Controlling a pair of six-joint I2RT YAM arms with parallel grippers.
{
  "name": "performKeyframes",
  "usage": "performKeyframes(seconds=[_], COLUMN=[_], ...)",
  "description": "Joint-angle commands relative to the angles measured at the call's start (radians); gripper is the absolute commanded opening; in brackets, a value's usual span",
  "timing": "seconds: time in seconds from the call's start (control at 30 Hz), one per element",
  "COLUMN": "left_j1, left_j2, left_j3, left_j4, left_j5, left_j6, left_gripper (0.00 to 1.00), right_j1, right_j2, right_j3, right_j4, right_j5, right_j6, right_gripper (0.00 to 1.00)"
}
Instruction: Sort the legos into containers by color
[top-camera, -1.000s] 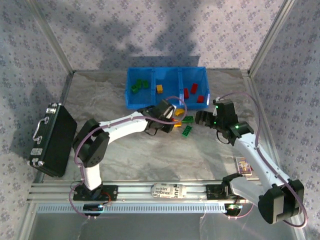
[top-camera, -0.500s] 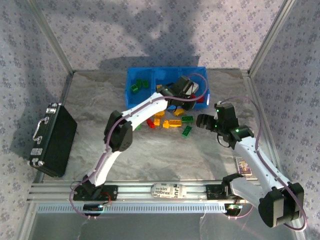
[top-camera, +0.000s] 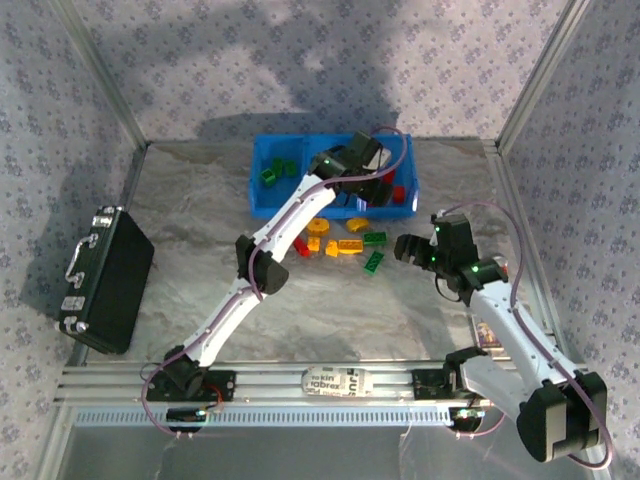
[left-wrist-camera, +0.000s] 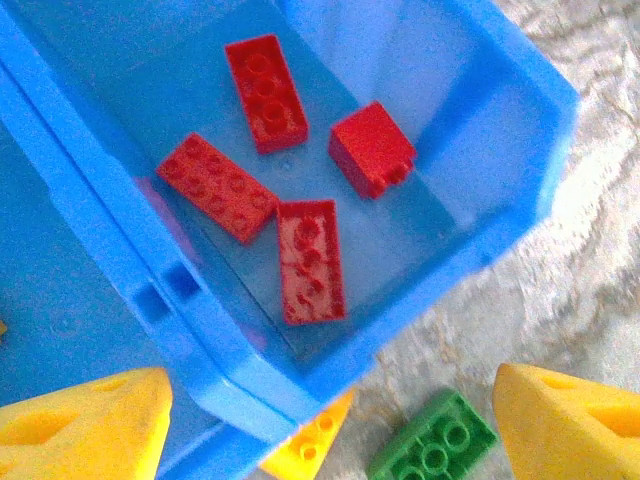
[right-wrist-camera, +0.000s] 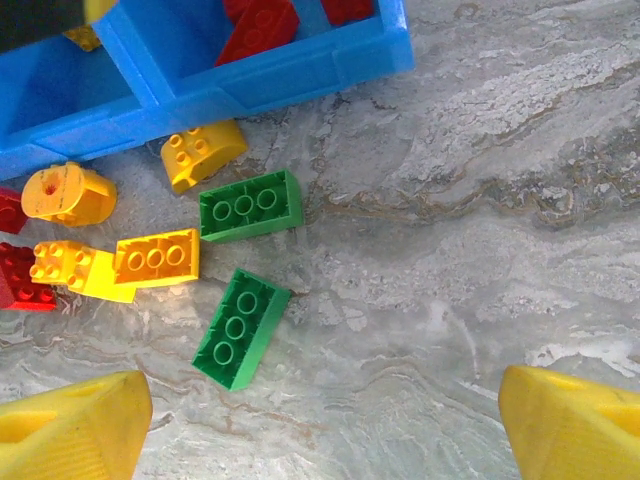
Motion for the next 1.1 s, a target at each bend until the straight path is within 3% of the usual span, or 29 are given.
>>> performKeyframes(seconds=[0.0,0.1,0.23,0.5,0.83,0.9,0.93,1.0,1.07], left_j1=[-0.027,-0.035,-0.054,-0.072,-0.084,-0.084,-0.083,-0.058,0.006], left_j2=[-0.046,-0.061,-0.15,-0.304,-0.302,-0.358,-0.458,-0.78,-1.044], left_j3=[0.08,0.078,-0.06,-0.171,-0.23,-0.4,-0.617,-1.2,-1.558], left_j4=[-0.179,-0.313,-0.389,-0.398,-0.391,-0.357,-0.264,0.135,0.357], left_j5=[-0.044,-0.098,-0.151,-0.09,-0.019,-0.054,-0.067,-0.029,0.015], left_j6=[0.08,0.121,0.146,0.169,0.168,0.181,0.186,0.185,0.106], left_gripper=[0.81,0.79,0.72,0.72,0.7,0.7,0.69,0.79,0.89], right_j1=[-0.006,-0.006,-0.007,-0.006,0.006,0.004,0.002,-0.006,-0.012], right_j2=[0.012,0.009,-0.007,0.03,0.103,0.081,0.067,0.05,0.041], right_j3=[0.014,0.023,0.02,0.024,0.026,0.019,0.014,0.006,-0.005], right_j4=[-0.008,-0.028,-0.043,-0.093,-0.126,-0.131,-0.133,-0.136,-0.132], right_j5=[-0.001,0.001,-0.003,-0.039,-0.084,-0.081,-0.079,-0.076,-0.077], right_j6=[0.013,0.013,0.006,-0.005,-0.021,-0.023,-0.028,-0.036,-0.04], right_gripper=[0.92,0.92,0.92,0.97,0.96,0.96,0.97,0.97,0.97])
